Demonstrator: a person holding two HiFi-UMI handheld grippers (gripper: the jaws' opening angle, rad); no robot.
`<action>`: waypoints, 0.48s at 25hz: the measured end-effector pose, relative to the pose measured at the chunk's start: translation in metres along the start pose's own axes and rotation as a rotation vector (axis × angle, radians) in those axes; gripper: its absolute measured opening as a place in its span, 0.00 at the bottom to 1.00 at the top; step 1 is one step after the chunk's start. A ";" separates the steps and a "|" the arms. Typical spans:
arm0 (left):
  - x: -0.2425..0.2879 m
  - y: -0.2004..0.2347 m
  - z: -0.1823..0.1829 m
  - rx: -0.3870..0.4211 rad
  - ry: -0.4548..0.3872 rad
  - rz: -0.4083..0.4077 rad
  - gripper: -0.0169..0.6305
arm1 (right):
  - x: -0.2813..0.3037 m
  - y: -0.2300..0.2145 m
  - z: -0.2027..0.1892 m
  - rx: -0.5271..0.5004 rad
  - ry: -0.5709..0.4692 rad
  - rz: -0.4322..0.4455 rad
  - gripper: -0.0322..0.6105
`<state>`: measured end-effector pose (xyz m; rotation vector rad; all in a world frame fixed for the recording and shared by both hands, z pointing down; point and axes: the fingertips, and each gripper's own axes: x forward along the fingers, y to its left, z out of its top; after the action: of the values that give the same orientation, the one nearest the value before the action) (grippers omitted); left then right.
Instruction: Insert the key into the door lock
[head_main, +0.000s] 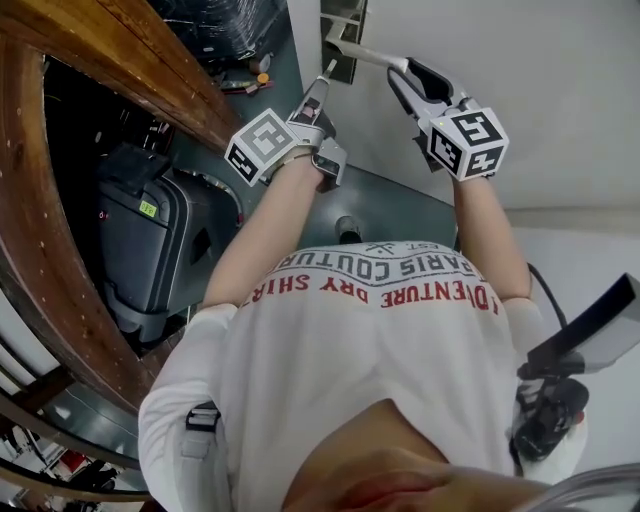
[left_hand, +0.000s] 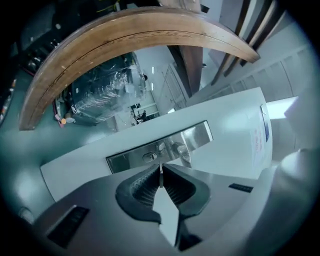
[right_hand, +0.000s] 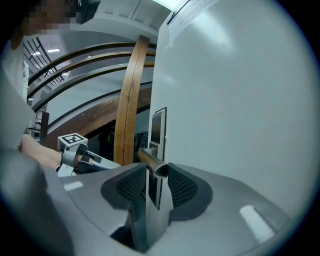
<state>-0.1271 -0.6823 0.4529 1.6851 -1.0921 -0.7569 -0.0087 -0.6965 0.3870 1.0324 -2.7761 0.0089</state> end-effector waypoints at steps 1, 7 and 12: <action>0.004 0.005 0.001 -0.032 -0.014 0.002 0.06 | 0.000 0.001 0.000 -0.001 -0.001 0.001 0.26; 0.023 0.020 0.000 -0.172 -0.060 -0.009 0.06 | -0.002 0.005 0.001 -0.004 0.005 0.002 0.26; 0.031 0.020 0.002 -0.214 -0.086 -0.016 0.06 | -0.003 0.006 0.003 -0.003 0.002 -0.001 0.26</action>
<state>-0.1222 -0.7142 0.4713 1.4933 -1.0185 -0.9305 -0.0107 -0.6904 0.3837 1.0321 -2.7733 0.0055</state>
